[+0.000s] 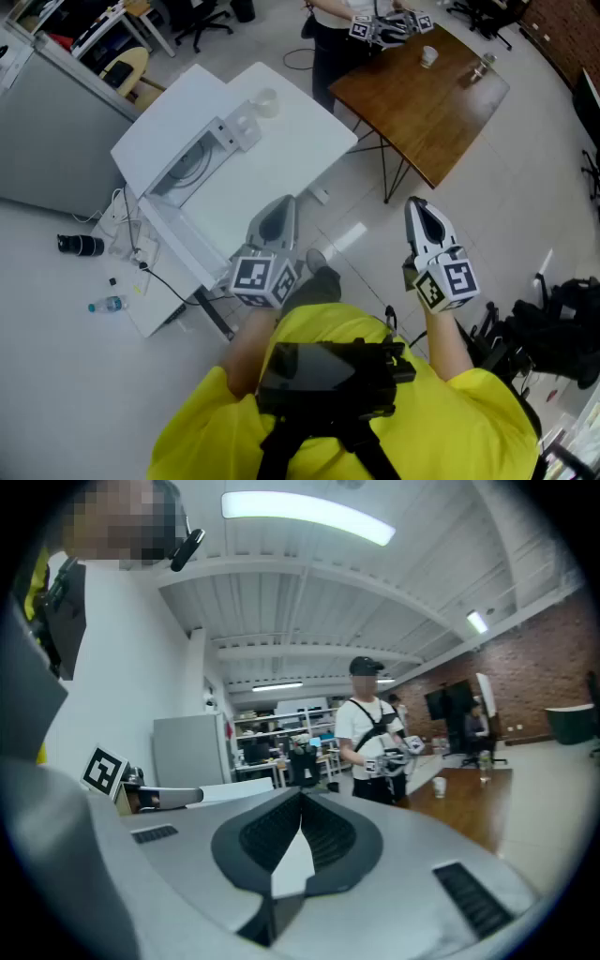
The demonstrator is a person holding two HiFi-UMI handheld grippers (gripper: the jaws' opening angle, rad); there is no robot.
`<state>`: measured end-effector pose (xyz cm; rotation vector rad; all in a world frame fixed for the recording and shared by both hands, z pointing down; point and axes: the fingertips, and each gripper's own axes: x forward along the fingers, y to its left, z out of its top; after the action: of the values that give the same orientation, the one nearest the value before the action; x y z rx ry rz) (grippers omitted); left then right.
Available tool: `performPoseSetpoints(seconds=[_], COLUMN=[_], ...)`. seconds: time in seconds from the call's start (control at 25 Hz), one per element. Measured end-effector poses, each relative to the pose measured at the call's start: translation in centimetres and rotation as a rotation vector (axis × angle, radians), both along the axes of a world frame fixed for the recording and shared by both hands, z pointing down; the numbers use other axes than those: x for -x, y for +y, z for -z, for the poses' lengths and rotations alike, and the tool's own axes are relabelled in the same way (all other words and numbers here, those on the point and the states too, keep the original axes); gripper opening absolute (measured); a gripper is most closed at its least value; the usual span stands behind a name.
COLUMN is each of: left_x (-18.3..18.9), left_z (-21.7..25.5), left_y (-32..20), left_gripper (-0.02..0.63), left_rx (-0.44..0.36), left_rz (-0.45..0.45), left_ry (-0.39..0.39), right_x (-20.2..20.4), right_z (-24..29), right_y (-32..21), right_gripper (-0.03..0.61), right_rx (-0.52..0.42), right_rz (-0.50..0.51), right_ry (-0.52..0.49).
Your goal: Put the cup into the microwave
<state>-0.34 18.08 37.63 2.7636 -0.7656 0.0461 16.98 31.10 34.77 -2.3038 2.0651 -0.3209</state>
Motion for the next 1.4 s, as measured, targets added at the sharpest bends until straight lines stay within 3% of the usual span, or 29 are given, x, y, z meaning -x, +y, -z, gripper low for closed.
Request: performPoseSetpoints(seconds=[0.12, 0.28, 0.56, 0.64, 0.72, 0.76, 0.88, 1.0, 1.12, 1.4], left_x=[2.1, 6.1, 11.9, 12.5, 12.5, 12.4, 12.2, 11.1, 9.2, 6.6], left_z=[-0.6, -1.2, -3.7, -4.6, -5.3, -5.5, -5.9, -6.5, -8.3, -10.9], left_y=[-6.3, -13.5, -18.3, -18.9, -19.6, -20.1, -21.7, -23.0, -24.3, -26.3], left_gripper=[-0.003, -0.002, -0.003, -0.003, -0.003, -0.003, -0.003, -0.003, -0.002, -0.003], left_rx=[0.012, 0.026, 0.076, 0.099, 0.12, 0.127, 0.142, 0.147, 0.183, 0.214], left_rz=[0.059, 0.225, 0.426, 0.464, 0.489, 0.501, 0.539, 0.559, 0.554, 0.547], left_ry=[-0.018, -0.024, -0.045, -0.057, -0.062, -0.063, -0.074, -0.095, -0.115, -0.115], right_x=[1.7, 3.9, 8.0, 8.5, 8.0, 7.3, 4.5, 1.0, -1.7, -1.8], right_z=[0.4, 0.3, -3.8, -5.3, -7.7, -9.5, -16.5, -24.4, -31.8, -41.2], right_y=[-8.6, -18.5, -27.6, -29.5, -31.4, -32.6, -36.8, -42.2, -48.3, -59.8], right_gripper=[0.006, 0.011, 0.031, 0.14, 0.188, 0.241, 0.402, 0.513, 0.575, 0.575], right_rx=[0.006, 0.017, 0.064, 0.078, 0.103, 0.121, 0.201, 0.294, 0.365, 0.389], right_rz=[0.109, 0.269, 0.469, 0.519, 0.547, 0.551, 0.546, 0.536, 0.529, 0.575], right_ry=[0.019, 0.036, 0.011, -0.009, -0.012, -0.002, 0.025, 0.064, 0.089, 0.129])
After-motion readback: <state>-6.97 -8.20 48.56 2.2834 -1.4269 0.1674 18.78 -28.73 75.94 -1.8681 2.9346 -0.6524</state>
